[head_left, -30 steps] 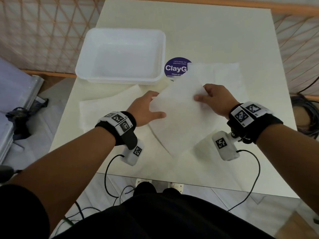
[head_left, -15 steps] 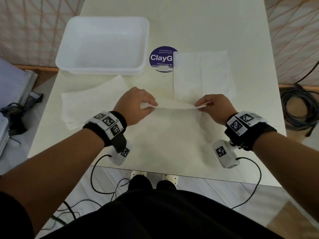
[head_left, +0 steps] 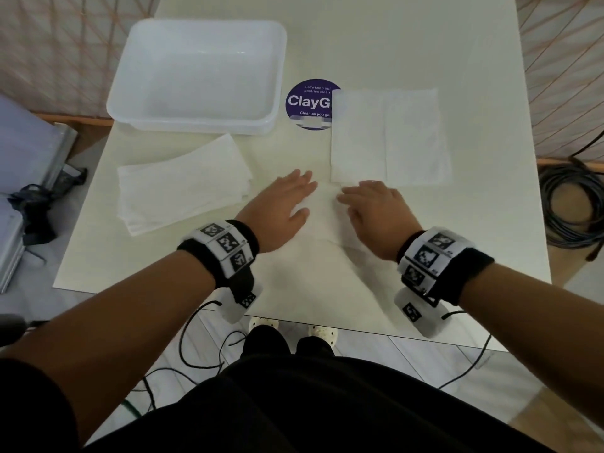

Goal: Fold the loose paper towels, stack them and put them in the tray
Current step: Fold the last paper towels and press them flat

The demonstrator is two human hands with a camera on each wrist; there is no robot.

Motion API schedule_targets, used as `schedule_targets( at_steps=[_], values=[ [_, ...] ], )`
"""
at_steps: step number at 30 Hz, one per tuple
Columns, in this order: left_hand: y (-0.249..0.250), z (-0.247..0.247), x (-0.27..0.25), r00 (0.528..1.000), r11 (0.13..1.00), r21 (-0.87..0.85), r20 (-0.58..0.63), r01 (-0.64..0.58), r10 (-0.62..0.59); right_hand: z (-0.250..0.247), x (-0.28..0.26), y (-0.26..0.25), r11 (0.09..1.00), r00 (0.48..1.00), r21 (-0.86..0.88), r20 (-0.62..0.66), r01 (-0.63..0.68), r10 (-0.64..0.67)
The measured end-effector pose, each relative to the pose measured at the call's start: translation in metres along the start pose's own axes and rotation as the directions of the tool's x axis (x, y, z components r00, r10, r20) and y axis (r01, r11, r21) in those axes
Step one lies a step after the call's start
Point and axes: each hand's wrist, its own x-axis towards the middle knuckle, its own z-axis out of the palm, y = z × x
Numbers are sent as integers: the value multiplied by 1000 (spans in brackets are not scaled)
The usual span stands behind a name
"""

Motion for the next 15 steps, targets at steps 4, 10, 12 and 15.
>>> schedule_targets(
  at_steps=[4, 10, 12, 15],
  values=[
    [10, 27, 14, 977, 970, 241, 211, -46, -6, 31, -5, -8, 987, 973, -159, 225, -9, 44],
    [-16, 32, 6, 973, 886, 458, 228, -72, -39, 47, -15, 10, 992, 976, -118, 208, -38, 62],
    [-24, 28, 3, 972, 884, 464, 226, -49, -65, 44, -20, 14, 992, 976, -113, 203, -55, 77],
    [-30, 24, 1, 970, 893, 451, 219, -6, -104, 44, -27, 18, 989, 974, -128, 202, -80, 105]
  ],
)
